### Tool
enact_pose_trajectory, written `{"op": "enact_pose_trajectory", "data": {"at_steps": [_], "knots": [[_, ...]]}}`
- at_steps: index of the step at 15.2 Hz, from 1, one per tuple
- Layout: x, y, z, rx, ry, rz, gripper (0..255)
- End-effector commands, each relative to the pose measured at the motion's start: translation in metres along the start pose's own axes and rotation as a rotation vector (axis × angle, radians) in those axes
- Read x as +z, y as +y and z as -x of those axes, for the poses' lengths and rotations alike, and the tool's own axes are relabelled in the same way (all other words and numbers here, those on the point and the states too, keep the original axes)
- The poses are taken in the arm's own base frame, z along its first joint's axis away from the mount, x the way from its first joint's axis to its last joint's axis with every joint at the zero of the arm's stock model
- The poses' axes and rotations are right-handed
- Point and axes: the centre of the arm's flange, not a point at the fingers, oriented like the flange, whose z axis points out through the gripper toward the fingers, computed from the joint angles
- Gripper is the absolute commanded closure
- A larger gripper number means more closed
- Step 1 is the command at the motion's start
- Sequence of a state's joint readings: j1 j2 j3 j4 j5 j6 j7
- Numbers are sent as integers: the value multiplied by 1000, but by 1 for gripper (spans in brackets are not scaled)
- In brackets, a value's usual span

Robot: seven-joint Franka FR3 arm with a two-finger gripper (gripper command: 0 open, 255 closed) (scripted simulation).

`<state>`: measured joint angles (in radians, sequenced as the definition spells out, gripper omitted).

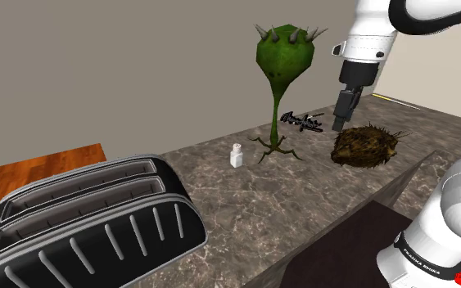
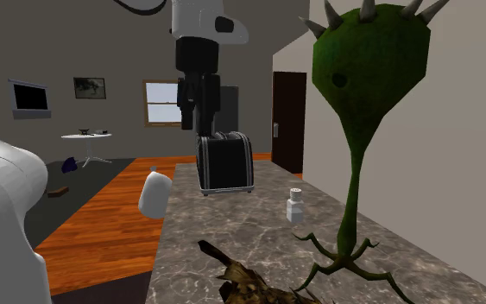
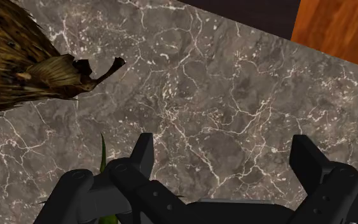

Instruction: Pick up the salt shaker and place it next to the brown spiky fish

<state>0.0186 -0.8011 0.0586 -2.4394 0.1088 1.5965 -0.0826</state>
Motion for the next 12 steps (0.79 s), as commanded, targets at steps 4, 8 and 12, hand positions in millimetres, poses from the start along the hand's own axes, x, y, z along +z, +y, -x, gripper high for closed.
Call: {"op": "enact_pose_trajectory", "data": {"at_steps": [4, 8, 12], "knots": [[20, -14, -30, 38, 13, 21, 0], [47, -31, -71, 88, 31, 48, 0], [74, -45, -114, 138, 48, 76, 0]]}}
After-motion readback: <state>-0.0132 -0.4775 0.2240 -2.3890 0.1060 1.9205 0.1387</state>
